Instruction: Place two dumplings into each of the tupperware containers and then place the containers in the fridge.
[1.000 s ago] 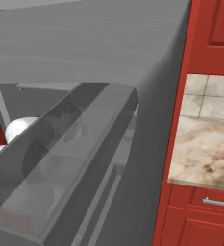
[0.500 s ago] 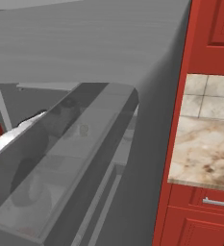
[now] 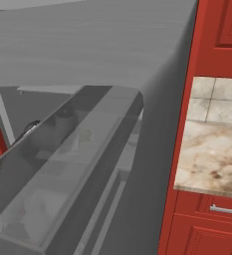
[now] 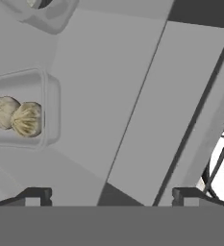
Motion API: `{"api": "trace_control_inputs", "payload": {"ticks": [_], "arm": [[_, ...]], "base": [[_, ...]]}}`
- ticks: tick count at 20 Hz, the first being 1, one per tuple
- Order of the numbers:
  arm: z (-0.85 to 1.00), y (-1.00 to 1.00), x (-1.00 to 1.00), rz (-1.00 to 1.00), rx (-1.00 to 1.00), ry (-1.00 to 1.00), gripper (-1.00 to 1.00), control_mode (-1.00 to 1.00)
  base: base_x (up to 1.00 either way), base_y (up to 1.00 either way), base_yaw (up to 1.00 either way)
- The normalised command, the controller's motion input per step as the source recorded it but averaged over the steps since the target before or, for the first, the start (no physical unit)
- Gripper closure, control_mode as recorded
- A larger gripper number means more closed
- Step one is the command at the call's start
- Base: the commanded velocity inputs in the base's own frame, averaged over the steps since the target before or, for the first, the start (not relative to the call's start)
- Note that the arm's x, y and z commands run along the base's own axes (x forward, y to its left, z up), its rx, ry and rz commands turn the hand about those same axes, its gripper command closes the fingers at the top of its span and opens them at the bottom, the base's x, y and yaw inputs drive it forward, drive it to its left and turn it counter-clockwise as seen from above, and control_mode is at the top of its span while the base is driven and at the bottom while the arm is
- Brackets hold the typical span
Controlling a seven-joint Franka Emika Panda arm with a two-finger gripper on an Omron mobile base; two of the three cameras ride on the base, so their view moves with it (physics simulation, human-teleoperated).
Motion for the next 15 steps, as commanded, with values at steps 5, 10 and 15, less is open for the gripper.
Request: {"api": "trace_control_inputs", "payload": {"ticks": [5, 10, 15], "arm": [[0.53, -0.07, -0.61, -0.04, 0.0, 0.16, -1.0, -1.0], [0.57, -0.02, -0.55, -0.02, 0.0, 0.13, -1.0, -1.0], [0.18, -0.02, -0.69, -0.04, -0.01, 0.06, -1.0, -1.0]], "base": [[0.0, 0.0, 0.0], [0.0, 0.0, 0.0], [0.0, 0.0, 0.0]]}}
